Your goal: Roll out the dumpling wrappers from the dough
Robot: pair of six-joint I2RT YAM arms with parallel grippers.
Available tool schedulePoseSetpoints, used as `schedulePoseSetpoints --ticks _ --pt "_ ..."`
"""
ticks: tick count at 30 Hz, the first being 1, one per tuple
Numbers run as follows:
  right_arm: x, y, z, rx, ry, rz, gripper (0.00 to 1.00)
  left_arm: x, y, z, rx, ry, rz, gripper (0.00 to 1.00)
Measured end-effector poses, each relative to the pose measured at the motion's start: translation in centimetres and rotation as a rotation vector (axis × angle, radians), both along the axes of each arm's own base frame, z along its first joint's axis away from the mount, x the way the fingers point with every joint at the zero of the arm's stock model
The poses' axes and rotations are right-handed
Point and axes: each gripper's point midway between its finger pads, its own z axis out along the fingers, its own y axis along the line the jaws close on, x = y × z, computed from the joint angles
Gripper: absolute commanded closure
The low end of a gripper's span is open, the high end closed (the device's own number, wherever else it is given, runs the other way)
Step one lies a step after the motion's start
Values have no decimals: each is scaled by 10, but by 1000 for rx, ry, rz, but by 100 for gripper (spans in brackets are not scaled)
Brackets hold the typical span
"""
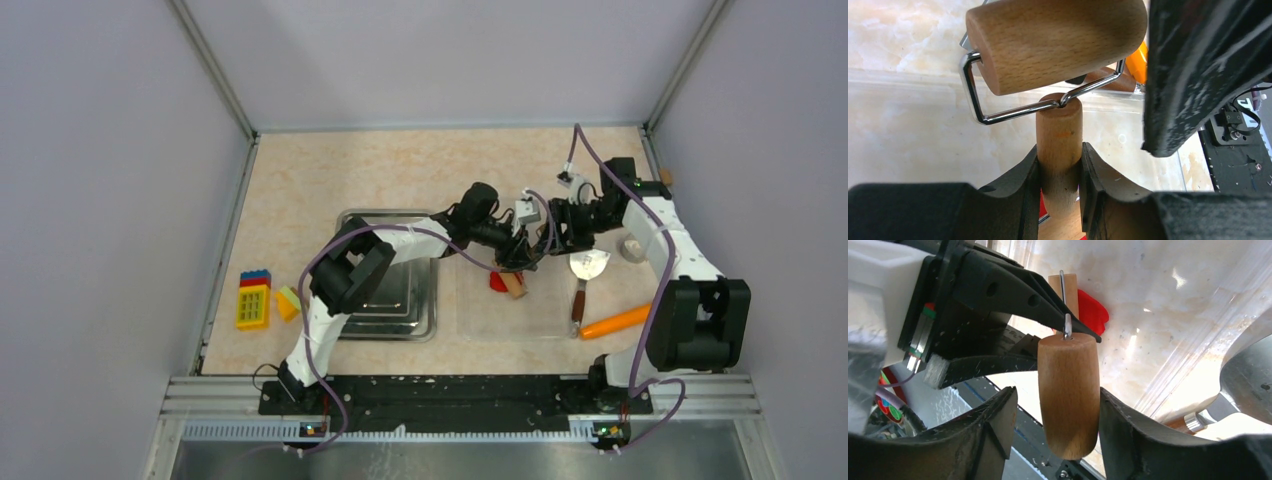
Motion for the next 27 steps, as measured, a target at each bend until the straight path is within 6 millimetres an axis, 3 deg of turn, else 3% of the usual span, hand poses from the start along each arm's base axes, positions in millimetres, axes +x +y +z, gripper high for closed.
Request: schedulePoseSetpoints --ticks 11,14,16,18,22,27 --pt "4 3 -1 20 -13 -6 46 -3 2 -6 12 -24 -19 100" --pt "1 3 -9 23 -6 -11 57 -5 1 -6 12 -27 -26 100" --pt "0 4 -13 28 -2 -14 70 -5 1 -6 11 -30 -29 100" --pt "-1 5 -16 33 -3 -16 73 -7 2 -6 10 -32 -37 100" --pt "1 5 -15 36 -18 -22 47 -9 2 -5 11 -36 -49 100" --pt "6 5 -6 38 -60 -41 44 -14 4 -4 15 -44 -73 100"
